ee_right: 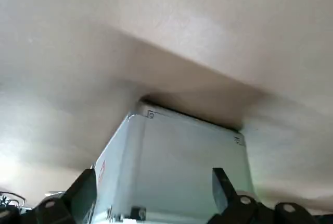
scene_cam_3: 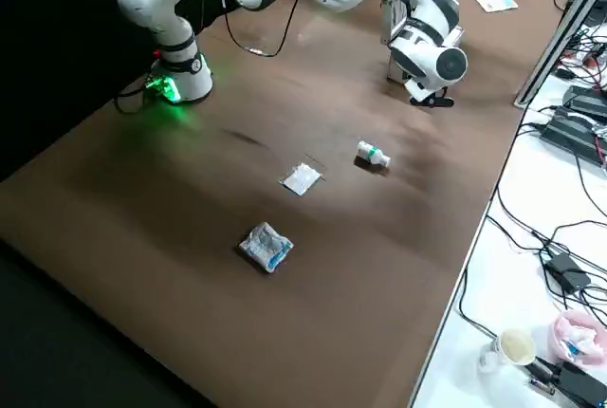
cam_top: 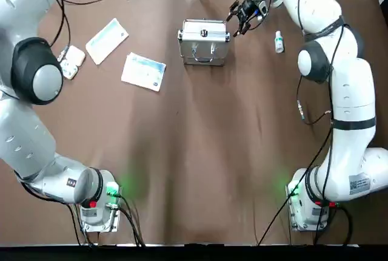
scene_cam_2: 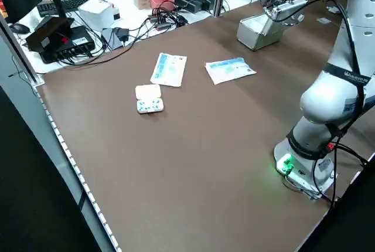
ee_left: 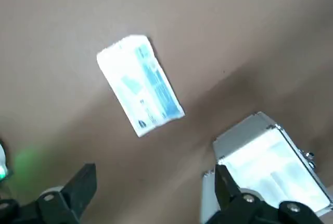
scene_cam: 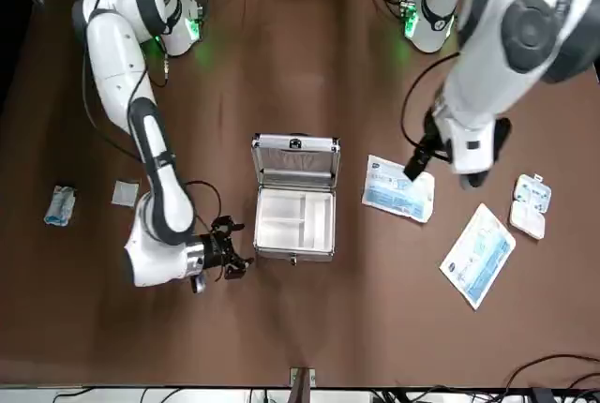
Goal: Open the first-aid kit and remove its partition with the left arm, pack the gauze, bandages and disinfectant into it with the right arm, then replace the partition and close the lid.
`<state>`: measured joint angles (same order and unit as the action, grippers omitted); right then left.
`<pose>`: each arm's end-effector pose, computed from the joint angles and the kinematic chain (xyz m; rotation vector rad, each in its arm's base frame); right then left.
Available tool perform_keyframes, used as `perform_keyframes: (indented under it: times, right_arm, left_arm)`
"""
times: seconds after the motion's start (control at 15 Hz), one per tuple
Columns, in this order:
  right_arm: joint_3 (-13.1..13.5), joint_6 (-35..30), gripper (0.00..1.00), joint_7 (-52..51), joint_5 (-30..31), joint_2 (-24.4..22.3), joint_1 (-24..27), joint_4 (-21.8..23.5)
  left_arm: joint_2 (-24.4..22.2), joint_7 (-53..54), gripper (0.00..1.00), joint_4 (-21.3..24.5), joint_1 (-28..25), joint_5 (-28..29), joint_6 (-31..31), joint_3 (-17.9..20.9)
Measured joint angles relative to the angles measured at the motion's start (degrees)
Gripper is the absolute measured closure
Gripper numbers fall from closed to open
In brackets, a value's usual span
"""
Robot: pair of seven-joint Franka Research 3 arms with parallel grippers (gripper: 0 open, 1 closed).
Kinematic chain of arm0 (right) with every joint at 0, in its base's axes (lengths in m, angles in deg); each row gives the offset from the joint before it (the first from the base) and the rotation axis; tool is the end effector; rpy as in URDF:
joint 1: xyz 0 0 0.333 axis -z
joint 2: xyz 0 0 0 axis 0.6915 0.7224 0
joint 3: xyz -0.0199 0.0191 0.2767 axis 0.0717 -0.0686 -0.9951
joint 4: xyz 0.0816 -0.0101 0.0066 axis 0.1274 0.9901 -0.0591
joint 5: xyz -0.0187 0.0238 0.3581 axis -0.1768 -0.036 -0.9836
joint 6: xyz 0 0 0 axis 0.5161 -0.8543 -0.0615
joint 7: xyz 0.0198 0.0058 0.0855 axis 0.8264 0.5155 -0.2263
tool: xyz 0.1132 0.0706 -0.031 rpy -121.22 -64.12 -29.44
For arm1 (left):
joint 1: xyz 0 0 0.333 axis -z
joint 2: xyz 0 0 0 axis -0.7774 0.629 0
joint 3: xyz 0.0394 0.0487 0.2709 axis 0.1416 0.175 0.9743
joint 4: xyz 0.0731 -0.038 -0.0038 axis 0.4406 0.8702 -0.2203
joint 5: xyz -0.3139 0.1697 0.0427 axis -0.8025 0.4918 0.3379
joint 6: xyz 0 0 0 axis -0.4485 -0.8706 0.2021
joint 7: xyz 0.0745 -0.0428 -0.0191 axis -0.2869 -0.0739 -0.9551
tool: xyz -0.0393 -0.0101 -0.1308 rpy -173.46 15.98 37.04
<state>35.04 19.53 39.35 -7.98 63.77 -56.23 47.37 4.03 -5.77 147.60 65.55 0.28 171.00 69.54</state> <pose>0.6569 0.2390 0.1851 -2.1278 1.3394 0.8487 0.5472 -0.2241 0.5030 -2.8670 -1.2641 0.1350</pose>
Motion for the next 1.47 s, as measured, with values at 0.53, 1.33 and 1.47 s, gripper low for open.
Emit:
perform_keyframes:
  times: [0.53, 1.33, 1.47]
  right_arm:
    - [0.3, -12.1, 0.02, -7.5, 9.4, -6.0, 6.6, -0.8]
    - [0.4, -17.2, 0.02, -24.7, 22.4, -15.5, 12.8, -0.9]
    - [0.4, -17.4, 0.01, -28.6, 25.5, -17.2, 13.3, -1.0]
  left_arm:
    - [-1.1, 24.0, 0.0, 0.0, -8.8, 0.0, -1.1, 0.0]
    - [-4.6, 57.9, 0.0, -0.1, -13.2, 2.4, -1.2, 0.1]
    - [-6.0, 62.5, 0.0, 0.0, -13.1, 2.4, -1.2, 0.0]
